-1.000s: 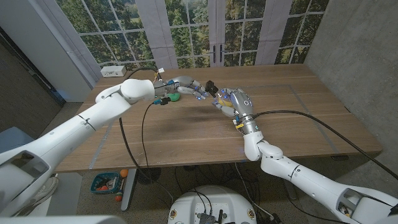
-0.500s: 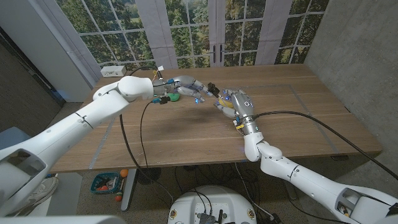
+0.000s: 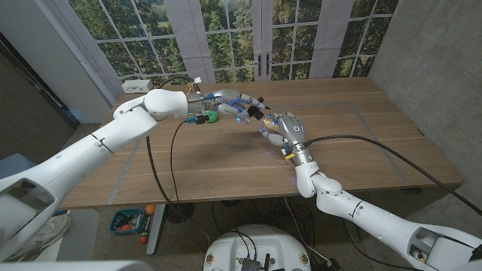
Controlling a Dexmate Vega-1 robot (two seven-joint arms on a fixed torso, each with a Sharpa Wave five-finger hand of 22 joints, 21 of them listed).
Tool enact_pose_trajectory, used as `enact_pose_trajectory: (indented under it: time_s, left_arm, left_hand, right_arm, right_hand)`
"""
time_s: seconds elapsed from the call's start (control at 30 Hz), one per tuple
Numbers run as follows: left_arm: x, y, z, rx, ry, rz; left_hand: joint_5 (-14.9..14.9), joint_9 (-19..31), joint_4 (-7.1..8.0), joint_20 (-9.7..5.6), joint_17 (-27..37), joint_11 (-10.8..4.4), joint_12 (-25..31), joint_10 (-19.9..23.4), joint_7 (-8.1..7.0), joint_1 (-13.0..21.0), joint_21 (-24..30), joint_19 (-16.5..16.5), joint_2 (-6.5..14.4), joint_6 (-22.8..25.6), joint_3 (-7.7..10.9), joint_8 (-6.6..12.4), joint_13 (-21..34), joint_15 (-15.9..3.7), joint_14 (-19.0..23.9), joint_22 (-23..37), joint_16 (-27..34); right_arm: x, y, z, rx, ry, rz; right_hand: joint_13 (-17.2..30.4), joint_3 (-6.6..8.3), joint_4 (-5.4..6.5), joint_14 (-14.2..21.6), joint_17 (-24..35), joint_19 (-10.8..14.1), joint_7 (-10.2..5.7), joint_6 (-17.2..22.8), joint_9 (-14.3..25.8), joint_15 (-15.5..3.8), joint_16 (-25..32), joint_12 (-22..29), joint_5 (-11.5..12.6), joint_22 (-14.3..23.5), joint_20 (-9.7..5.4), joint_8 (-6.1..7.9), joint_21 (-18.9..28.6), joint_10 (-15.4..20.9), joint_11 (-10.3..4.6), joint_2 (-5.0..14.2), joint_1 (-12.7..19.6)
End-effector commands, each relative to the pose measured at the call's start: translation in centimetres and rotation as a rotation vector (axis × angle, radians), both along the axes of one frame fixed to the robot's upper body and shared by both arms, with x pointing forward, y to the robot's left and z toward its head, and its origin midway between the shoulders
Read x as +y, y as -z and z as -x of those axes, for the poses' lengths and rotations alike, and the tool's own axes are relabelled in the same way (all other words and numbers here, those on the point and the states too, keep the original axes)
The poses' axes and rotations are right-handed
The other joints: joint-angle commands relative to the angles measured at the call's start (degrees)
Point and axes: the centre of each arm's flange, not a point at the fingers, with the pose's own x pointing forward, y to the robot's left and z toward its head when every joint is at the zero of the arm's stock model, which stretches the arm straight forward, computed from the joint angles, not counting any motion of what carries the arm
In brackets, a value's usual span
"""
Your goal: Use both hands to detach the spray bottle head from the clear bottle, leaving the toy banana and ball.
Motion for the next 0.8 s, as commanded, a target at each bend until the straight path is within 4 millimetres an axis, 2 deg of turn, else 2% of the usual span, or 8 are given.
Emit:
enact_pose_trajectory:
  time_s: [0.03,0.17,0.3,0.33,0.43,0.5,0.57,0.8]
  left_arm:
    - [0.8,-0.5,-0.2,-0.043,-0.079,0.026]
    - [0.9,-0.6,-0.4,-0.062,-0.133,0.008]
    - [1.1,-0.7,-0.8,-0.061,-0.208,-0.021]
    - [1.0,-0.6,-0.8,-0.059,-0.227,-0.036]
    - [0.9,-0.5,-1.0,-0.04,-0.254,-0.063]
    - [0.9,-0.5,-1.1,-0.031,-0.262,-0.072]
    - [0.9,-0.5,-1.2,-0.023,-0.256,-0.07]
    - [1.0,0.3,-1.8,0.033,-0.125,0.013]
  left_hand:
    - [-0.12,0.03,0.49,-6.16,0.79,0.02,0.07,-2.93,0.18,-3.31,0.72,-0.57,-1.29,-2.61,-2.04,0.13,0.1,-9.17,-0.82,-1.08,0.81]
    - [-0.39,-0.06,1.21,-6.42,1.75,0.3,0.34,-4.3,0.55,-7.72,0.92,-0.39,-3.46,-4.19,-4.91,0.46,0.08,-9.0,-1.32,-2.48,2.4]
    - [-0.38,-0.1,1.53,-5.3,2.77,4.44,0.73,-4.4,2.59,-10.91,0.94,-0.99,-4.4,-5.88,-6.84,0.58,0.19,-8.78,-3.32,-3.93,3.94]
    - [-0.35,-0.09,1.55,-4.94,3.19,6.56,1.08,-3.43,3.63,-11.7,0.97,-1.24,-4.41,-5.81,-7.26,0.75,0.26,-8.79,-3.97,-4.41,4.61]
    - [-0.38,-0.09,1.68,-4.11,4.48,8.08,1.51,-1.63,5.87,-13.15,1.08,-1.27,-4.91,-5.27,-8.14,1.04,0.33,-8.62,-4.25,-5.1,6.33]
    - [-0.24,-0.05,1.75,-3.54,6.77,6.27,2.67,3.29,6.31,-14.78,1.31,-0.99,-5.14,-4.57,-9.02,1.31,0.56,-8.67,-3.68,-6.03,9.58]
    - [-0.17,-0.04,1.76,-3.35,7.07,5.55,3.47,6.73,6.91,-15.5,1.43,-0.69,-5.22,-3.95,-9.41,1.52,0.67,-8.63,-3.65,-6.51,10.64]
    - [0.07,-0.07,3.57,-2.74,5.58,4.3,3.12,9.55,6.4,-20.63,1.11,-1.13,-5.57,-0.76,-11.27,2.28,0.81,-8.58,-4.78,-7.81,10.54]
  right_arm:
    - [-0.1,0.2,1.0,-0.044,-0.066,-0.008]
    - [-0.2,0.0,1.6,-0.093,-0.109,-0.035]
    - [-0.6,-0.4,2.1,-0.156,-0.13,-0.082]
    - [-0.7,-0.5,2.2,-0.17,-0.133,-0.093]
    - [-1.0,-0.7,2.4,-0.204,-0.126,-0.118]
    - [-1.1,-0.8,2.5,-0.224,-0.116,-0.132]
    - [-1.2,-0.9,2.4,-0.233,-0.108,-0.138]
    - [-1.0,-0.8,2.2,-0.235,-0.099,-0.116]
  right_hand:
    - [0.25,1.34,1.01,2.46,0.38,-0.25,-14.8,15.14,0.16,-8.92,-0.26,-0.44,0.31,0.11,-6.69,0.56,0.45,10.15,-11.02,9.22,8.73]
    - [0.28,1.31,1.04,2.54,0.61,-0.28,-14.78,15.14,0.16,-8.87,-0.43,-0.56,0.32,0.04,-6.74,0.56,0.74,10.25,-11.0,9.18,8.68]
    - [0.37,1.32,1.03,2.66,0.82,-0.32,-14.76,15.19,0.15,-8.89,-0.55,-0.63,0.34,-0.02,-6.81,0.57,0.99,10.34,-11.05,9.19,8.69]
    - [0.44,1.32,1.03,2.68,0.86,-0.29,-14.71,15.19,0.15,-8.9,-0.57,-0.62,0.35,-0.03,-6.83,0.57,1.04,10.34,-11.05,9.21,8.69]
    - [0.46,1.31,1.05,2.73,0.97,-0.32,-14.8,15.15,0.15,-8.88,-0.66,-0.69,0.36,-0.06,-6.85,0.55,1.18,10.36,-11.07,9.19,8.66]
    - [0.42,1.33,1.04,2.79,1.05,-0.27,-14.78,15.25,0.15,-8.91,-0.71,-0.73,0.37,-0.08,-6.84,0.58,1.3,10.48,-11.08,9.23,8.69]
    - [0.45,1.34,1.02,2.82,1.14,-0.28,-14.73,15.22,0.15,-8.93,-0.78,-0.76,0.38,-0.11,-6.83,0.57,1.42,10.52,-11.09,9.21,8.71]
    - [0.54,1.31,1.05,3.03,1.5,-0.45,-14.81,15.19,0.14,-8.89,-1.02,-0.93,0.39,-0.21,-6.84,0.53,1.83,10.67,-11.09,9.2,8.65]
